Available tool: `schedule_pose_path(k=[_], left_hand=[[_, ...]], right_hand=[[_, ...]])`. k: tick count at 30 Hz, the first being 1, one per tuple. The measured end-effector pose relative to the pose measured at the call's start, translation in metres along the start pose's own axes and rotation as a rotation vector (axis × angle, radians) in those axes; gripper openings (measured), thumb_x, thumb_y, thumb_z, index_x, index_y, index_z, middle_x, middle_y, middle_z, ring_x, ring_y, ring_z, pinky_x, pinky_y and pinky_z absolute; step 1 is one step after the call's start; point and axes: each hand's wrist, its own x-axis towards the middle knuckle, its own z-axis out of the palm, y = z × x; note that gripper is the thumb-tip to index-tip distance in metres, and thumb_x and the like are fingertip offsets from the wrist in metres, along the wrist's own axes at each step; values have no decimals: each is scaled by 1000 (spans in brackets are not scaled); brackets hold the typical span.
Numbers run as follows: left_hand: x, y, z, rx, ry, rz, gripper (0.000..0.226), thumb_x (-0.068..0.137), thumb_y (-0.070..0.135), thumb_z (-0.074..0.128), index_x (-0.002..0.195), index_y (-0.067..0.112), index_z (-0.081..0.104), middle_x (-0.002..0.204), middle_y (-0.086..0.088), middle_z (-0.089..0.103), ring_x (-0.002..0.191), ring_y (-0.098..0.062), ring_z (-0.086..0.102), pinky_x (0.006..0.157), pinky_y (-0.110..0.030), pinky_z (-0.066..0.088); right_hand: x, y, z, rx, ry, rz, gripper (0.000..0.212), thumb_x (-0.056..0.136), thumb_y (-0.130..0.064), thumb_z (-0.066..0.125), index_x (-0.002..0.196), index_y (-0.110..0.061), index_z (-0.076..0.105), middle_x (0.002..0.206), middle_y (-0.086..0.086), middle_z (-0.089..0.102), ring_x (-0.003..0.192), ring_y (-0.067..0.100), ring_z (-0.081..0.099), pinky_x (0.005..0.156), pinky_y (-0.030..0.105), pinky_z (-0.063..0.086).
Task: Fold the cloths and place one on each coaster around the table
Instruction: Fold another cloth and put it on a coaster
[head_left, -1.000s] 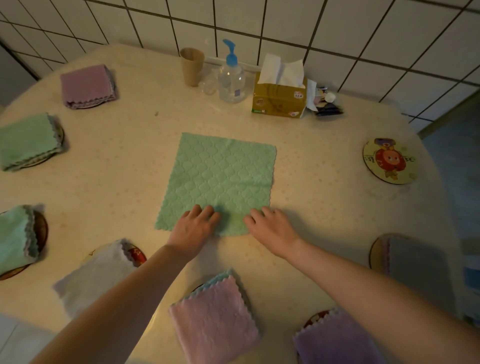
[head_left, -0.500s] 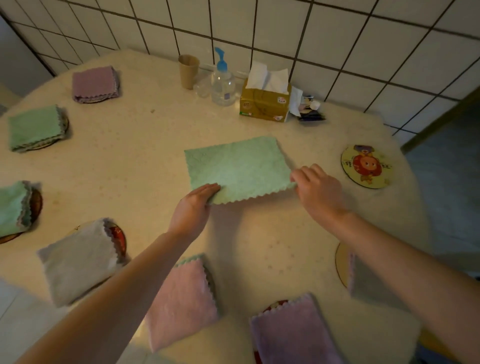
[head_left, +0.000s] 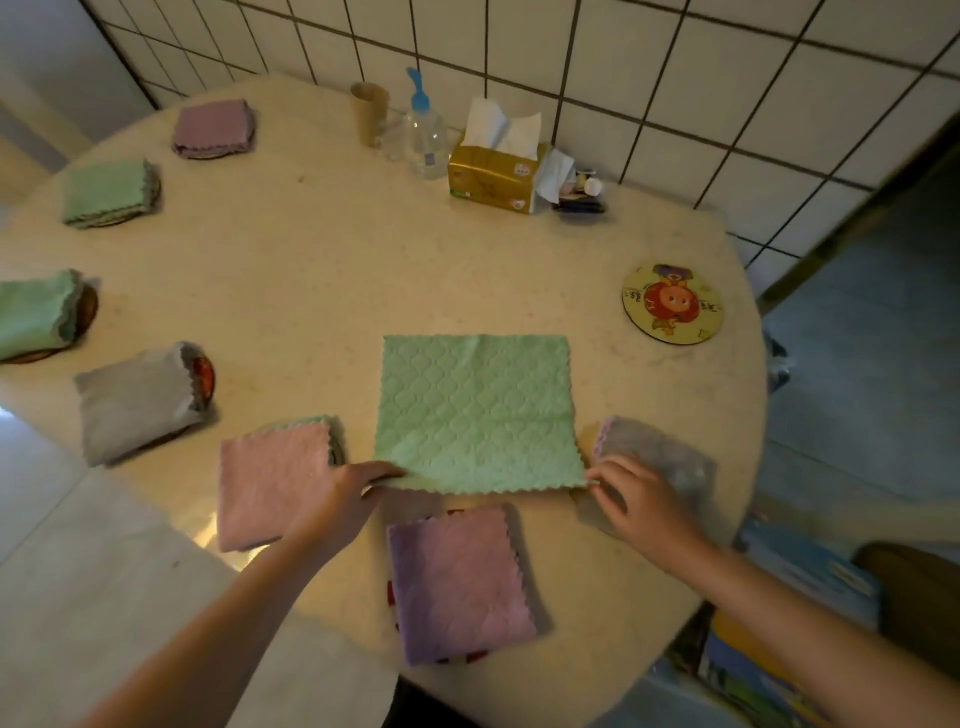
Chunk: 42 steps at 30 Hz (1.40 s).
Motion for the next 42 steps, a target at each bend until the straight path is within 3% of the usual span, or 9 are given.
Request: schedule_pose_path(k=[3, 5, 7, 9, 11, 14, 21, 26, 42], left_hand=[[-3, -13, -10, -13, 81, -116, 37, 86, 2, 65, 82, 38, 72, 72, 9, 68, 57, 8, 57, 61, -11, 44], [-5, -5, -31, 221, 192, -154, 8, 87, 48, 60, 84, 53, 65, 63, 18, 62, 56, 4, 53, 54, -21, 42], [9, -18, -38, 369, 268, -266, 28, 79, 79, 39, 94, 63, 56, 64, 24, 61, 61, 3, 54, 57, -25, 46], [31, -28, -34, 66, 293, -339, 31, 80, 71, 49, 94, 47, 64, 65, 18, 63, 63, -7, 58, 64, -32, 51], [65, -34, -23, -470, 319, -383, 23, 81, 36, 72, 82, 13, 67, 66, 2, 59, 65, -16, 51, 65, -35, 46], [105, -44, -18, -687, 335, -429, 27, 75, 23, 77, 80, -1, 65, 71, -10, 59, 69, -18, 52, 67, -37, 44], [162, -47, -13, -692, 298, -491, 26, 85, 21, 68, 78, -3, 64, 64, -5, 51, 62, -16, 42, 58, -31, 33], [189, -56, -7, -624, 308, -517, 28, 86, 25, 66, 67, 6, 59, 57, 0, 46, 58, -17, 39, 55, -30, 31], [204, -51, -11, -455, 348, -560, 28, 84, 44, 65, 85, 16, 67, 80, -7, 69, 77, -25, 63, 68, -36, 52]], right_hand=[[6, 0, -4, 213, 19, 105, 10, 83, -19, 58, 87, -15, 66, 89, -5, 60, 86, 1, 56, 79, 21, 45], [19, -4, -9, 325, 52, 182, 5, 84, -14, 63, 83, -19, 64, 84, -6, 62, 83, -1, 57, 75, 16, 45], [34, -9, -15, 420, 82, 297, 13, 85, -9, 65, 80, -20, 62, 79, -8, 64, 80, -1, 59, 70, 10, 44], [56, -11, -19, 513, 122, 392, 8, 87, -11, 64, 80, -16, 64, 77, -6, 66, 75, 5, 61, 68, 17, 47], [79, -11, -20, 578, 160, 468, 4, 88, -14, 62, 85, -14, 65, 78, -1, 67, 76, 14, 63, 68, 30, 51], [112, -8, -16, 618, 191, 546, 6, 90, -15, 59, 90, -15, 65, 86, 1, 68, 84, 17, 64, 74, 37, 54], [173, 10, 5, 560, 199, 704, 12, 92, -18, 56, 83, -18, 64, 81, -2, 66, 80, 16, 62, 62, 26, 48], [191, 29, 20, 495, 172, 727, 13, 93, -21, 54, 89, -13, 63, 85, 2, 66, 81, 19, 63, 70, 35, 53], [199, 35, 23, 374, 152, 832, 9, 89, -20, 60, 94, -12, 61, 89, 4, 65, 84, 21, 63, 72, 35, 54]])
